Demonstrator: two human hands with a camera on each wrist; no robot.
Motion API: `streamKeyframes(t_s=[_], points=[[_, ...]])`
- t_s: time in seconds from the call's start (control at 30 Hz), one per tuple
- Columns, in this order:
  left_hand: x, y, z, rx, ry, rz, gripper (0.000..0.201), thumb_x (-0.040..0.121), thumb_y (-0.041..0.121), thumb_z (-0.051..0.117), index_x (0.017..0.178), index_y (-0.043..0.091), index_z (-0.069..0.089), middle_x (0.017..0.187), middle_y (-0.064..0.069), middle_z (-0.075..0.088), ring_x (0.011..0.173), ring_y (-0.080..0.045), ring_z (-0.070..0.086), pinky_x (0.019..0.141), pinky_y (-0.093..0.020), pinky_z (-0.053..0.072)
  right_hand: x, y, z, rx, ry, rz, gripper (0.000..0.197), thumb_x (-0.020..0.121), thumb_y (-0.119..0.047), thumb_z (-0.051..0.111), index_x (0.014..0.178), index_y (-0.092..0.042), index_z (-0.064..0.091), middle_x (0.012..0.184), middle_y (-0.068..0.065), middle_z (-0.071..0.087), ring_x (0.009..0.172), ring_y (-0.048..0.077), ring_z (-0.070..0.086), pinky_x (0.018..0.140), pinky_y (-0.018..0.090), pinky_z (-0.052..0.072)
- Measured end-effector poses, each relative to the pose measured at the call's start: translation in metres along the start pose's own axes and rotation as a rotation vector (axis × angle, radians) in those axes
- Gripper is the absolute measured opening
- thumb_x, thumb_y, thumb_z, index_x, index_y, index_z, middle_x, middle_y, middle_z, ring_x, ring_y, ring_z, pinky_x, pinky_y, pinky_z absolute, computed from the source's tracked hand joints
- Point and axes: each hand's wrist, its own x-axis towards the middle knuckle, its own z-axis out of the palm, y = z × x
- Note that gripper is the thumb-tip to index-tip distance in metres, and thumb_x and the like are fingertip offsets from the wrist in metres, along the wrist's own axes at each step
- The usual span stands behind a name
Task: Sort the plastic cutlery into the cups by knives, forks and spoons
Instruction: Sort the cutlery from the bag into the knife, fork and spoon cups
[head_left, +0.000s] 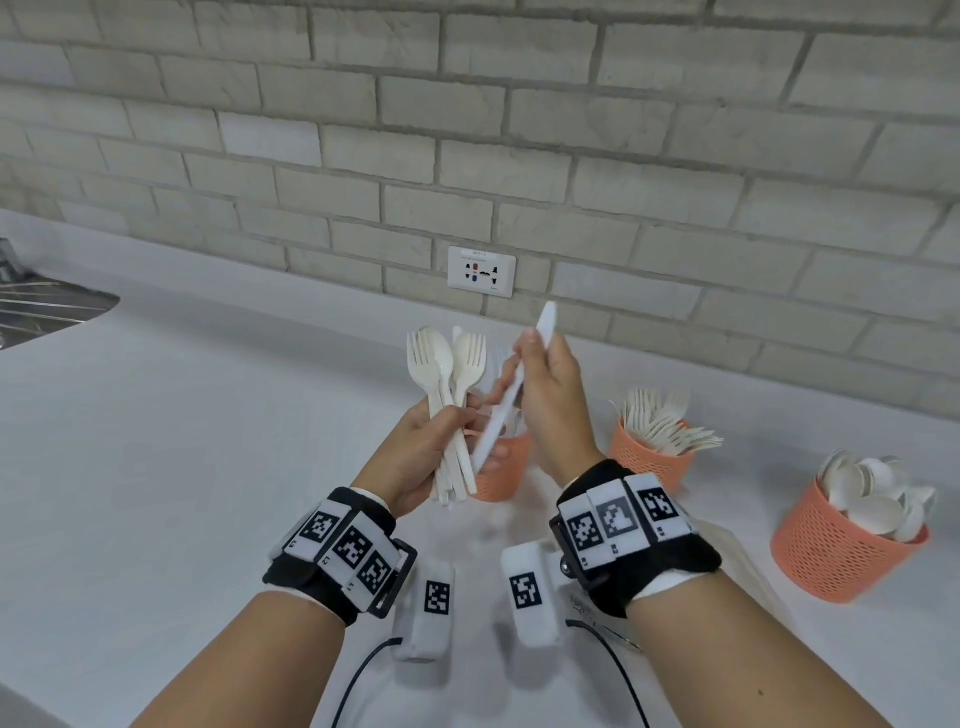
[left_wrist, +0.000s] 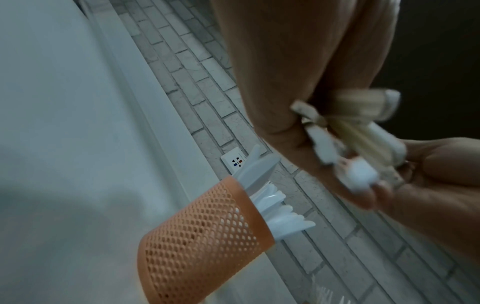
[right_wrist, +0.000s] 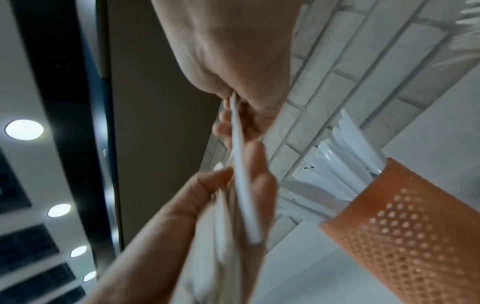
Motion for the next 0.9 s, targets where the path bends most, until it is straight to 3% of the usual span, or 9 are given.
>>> streamKeyframes(t_s=[0.1,0.2,0.27,0.4,0.53,0.67,0.73,0.8,0.9], points=[[0.002,-0.001,-0.004,0.03,0.029,-0.019,0.017,0.094,0.006,0.039,0.095,0.005,0.056,0.076,-0.009,0.061,0.068,-0.022,0.068,0.061,-0.033,0.059,0.008,0.0,-0.006,0.03,0.043,0.029,0.019,0.099,-0.026,0.04,0.087,-0.018,0.052,0.055,-0.004,0.033,0.041,0.006,0.031,0.04,0.018,0.03],[0.001,0.0,-0.003,0.025,0.0,-0.04,0.026,0.095,0.009,0.036,0.104,0.001,0.059,0.067,-0.009,0.057,0.055,-0.02,0.063,0.055,-0.031,0.057,0.006,0.005,-0.009,-0.118,-0.032,0.145,0.011,0.093,-0.027,0.054,0.09,-0.018,0.059,0.053,-0.012,0.044,0.046,0.003,0.041,0.047,0.017,0.035],[0.0,0.001,-0.004,0.034,-0.03,-0.052,0.031,0.095,0.01,0.033,0.108,0.001,0.06,0.063,-0.009,0.059,0.045,-0.019,0.057,0.051,-0.028,0.053,0.0,0.003,-0.007,-0.062,-0.171,0.288,0.017,0.093,-0.027,0.056,0.099,-0.011,0.06,0.059,-0.005,0.058,0.051,0.01,0.053,0.043,0.017,0.042],[-0.001,0.001,-0.004,0.013,-0.085,-0.064,0.036,0.094,0.012,0.027,0.109,0.001,0.058,0.057,-0.009,0.061,0.038,-0.019,0.053,0.046,-0.024,0.049,-0.001,0.0,-0.005,0.022,-0.273,0.389,0.016,0.094,-0.025,0.054,0.089,-0.011,0.06,0.049,-0.007,0.06,0.037,0.004,0.05,0.038,0.014,0.037],[0.0,0.0,-0.004,0.005,-0.036,-0.082,0.025,0.095,0.01,0.03,0.101,-0.001,0.052,0.07,-0.014,0.067,0.052,-0.024,0.062,0.056,-0.031,0.054,0.007,0.008,-0.004,-0.002,-0.133,0.331,0.017,0.097,-0.02,0.046,0.094,-0.01,0.06,0.061,-0.001,0.051,0.035,0.0,0.045,0.039,0.013,0.036],[0.005,-0.004,-0.01,-0.043,0.02,-0.054,0.015,0.095,0.006,0.036,0.098,0.004,0.051,0.095,-0.02,0.067,0.086,-0.032,0.068,0.077,-0.041,0.057,0.016,0.005,-0.008,-0.004,0.038,0.174,0.023,0.102,-0.02,0.033,0.098,-0.007,0.051,0.075,0.0,0.056,0.064,0.01,0.056,0.069,0.028,0.05],[0.005,-0.005,-0.014,-0.012,0.044,-0.03,0.016,0.095,0.005,0.038,0.093,0.006,0.054,0.1,-0.014,0.066,0.093,-0.029,0.066,0.084,-0.043,0.054,0.024,-0.002,-0.013,0.028,0.148,0.047,0.021,0.102,-0.018,0.03,0.094,-0.012,0.048,0.075,0.0,0.056,0.069,0.013,0.056,0.071,0.024,0.05],[0.004,-0.006,-0.017,0.018,0.053,-0.01,0.016,0.095,0.005,0.041,0.092,0.01,0.055,0.096,-0.008,0.065,0.085,-0.024,0.065,0.079,-0.04,0.055,0.032,-0.006,-0.017,0.031,0.22,-0.076,0.019,0.102,-0.017,0.029,0.093,-0.02,0.045,0.076,-0.001,0.056,0.069,0.011,0.056,0.068,0.017,0.05],[0.002,-0.006,-0.018,0.096,0.054,0.015,0.012,0.095,0.007,0.044,0.1,0.015,0.052,0.08,-0.003,0.062,0.06,-0.017,0.059,0.062,-0.03,0.053,0.039,0.001,-0.016,0.006,0.231,-0.186,0.014,0.102,-0.016,0.029,0.104,-0.017,0.043,0.079,-0.002,0.054,0.073,0.009,0.055,0.07,0.012,0.048]])
